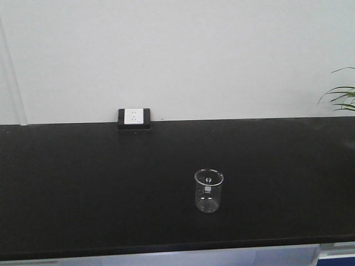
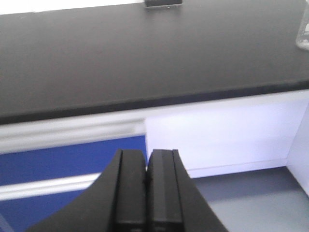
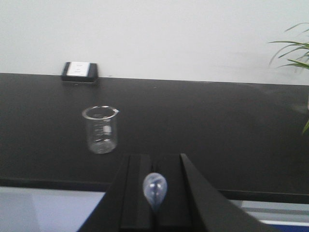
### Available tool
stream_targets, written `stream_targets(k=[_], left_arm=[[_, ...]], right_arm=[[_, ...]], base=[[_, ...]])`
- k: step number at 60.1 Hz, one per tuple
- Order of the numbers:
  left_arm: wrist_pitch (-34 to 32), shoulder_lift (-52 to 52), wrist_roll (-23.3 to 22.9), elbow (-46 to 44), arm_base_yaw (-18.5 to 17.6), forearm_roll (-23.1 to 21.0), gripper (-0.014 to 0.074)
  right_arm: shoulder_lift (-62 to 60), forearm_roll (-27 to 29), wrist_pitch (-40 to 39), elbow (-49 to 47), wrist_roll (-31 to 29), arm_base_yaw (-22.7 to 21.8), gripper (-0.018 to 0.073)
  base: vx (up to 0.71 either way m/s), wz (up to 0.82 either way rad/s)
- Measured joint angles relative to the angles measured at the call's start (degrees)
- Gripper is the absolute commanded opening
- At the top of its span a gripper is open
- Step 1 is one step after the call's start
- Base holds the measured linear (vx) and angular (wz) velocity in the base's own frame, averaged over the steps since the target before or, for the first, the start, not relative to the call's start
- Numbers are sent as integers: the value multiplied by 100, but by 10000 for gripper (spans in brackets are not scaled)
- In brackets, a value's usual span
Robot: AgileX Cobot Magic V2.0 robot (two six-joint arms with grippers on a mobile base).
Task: Grab transparent chemical and place on left bench
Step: 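Drive the base around to the bench with the white bins, holding the pipette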
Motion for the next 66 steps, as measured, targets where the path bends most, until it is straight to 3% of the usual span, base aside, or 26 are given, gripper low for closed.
stream_targets(k=[66], left_arm=[[0, 0, 0, 0, 0, 0, -4]], right_arm=[[0, -4, 0, 0, 0, 0, -4]], base=[[-35, 60]])
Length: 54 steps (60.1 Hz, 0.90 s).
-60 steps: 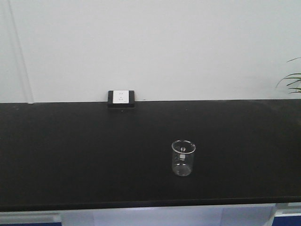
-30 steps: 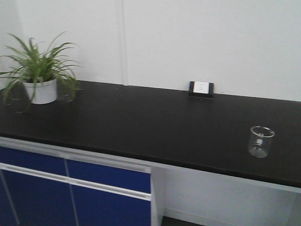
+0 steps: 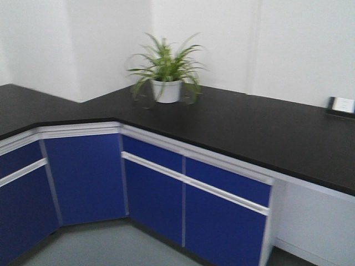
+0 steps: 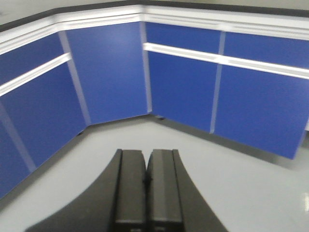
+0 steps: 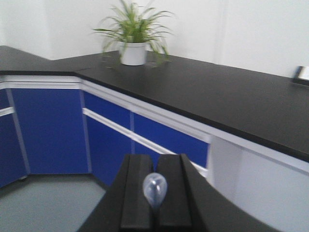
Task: Grab transparent chemical and place on left bench
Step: 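Drive the base around to the bench with the white bins, holding the pipette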
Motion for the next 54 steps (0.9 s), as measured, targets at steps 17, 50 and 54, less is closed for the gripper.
stream_targets(k=[17, 50, 54], left_arm=[[0, 0, 0, 0, 0, 0, -4], [0, 0, 0, 0, 0, 0, -4], [0, 0, 0, 0, 0, 0, -4]], right_arm=[[0, 0, 0, 0, 0, 0, -4], [0, 0, 0, 0, 0, 0, -4], [0, 0, 0, 0, 0, 0, -4]], base=[[-21, 63], [-3, 74], [12, 75]])
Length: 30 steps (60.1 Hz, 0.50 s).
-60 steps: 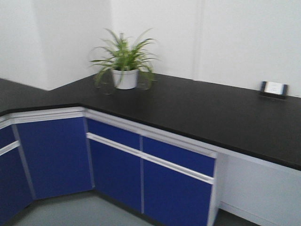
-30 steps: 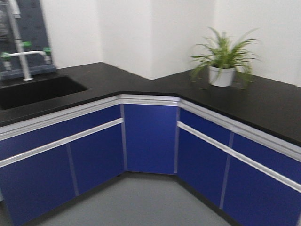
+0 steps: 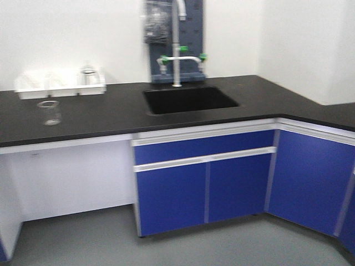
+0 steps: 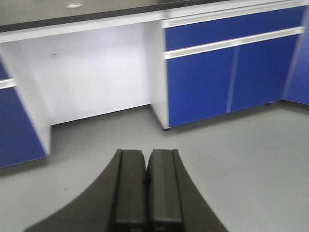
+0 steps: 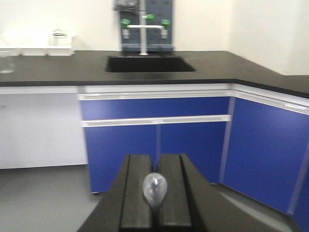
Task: Grab transparent chemical and place on left bench
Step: 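Drive the base around to the bench with the white bins, holding the pipette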
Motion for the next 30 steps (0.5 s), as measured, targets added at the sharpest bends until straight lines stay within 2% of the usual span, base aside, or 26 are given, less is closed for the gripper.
stream_targets(k=[30], left_arm=[[0, 0, 0, 0, 0, 0, -4]], right_arm=[[0, 0, 0, 0, 0, 0, -4]], base=[[22, 68]])
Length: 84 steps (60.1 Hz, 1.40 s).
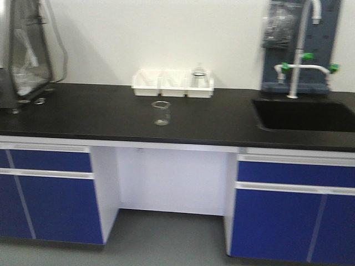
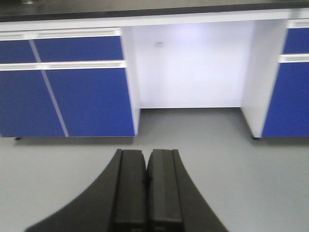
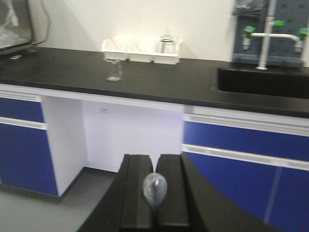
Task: Grab transparent chemical and place on left bench
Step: 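Drive the base around to the bench with the white bins, holding the pipette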
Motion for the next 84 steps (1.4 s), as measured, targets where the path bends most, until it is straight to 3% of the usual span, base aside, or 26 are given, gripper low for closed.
stream_targets(k=[47, 84], left_arm=[[0, 0, 0, 0, 0, 0, -4], [0, 0, 0, 0, 0, 0, -4]], right_arm=[[0, 0, 2, 0, 0, 0, -4], [0, -2, 2, 0, 0, 0, -4]], base=[[36, 48], [47, -36]])
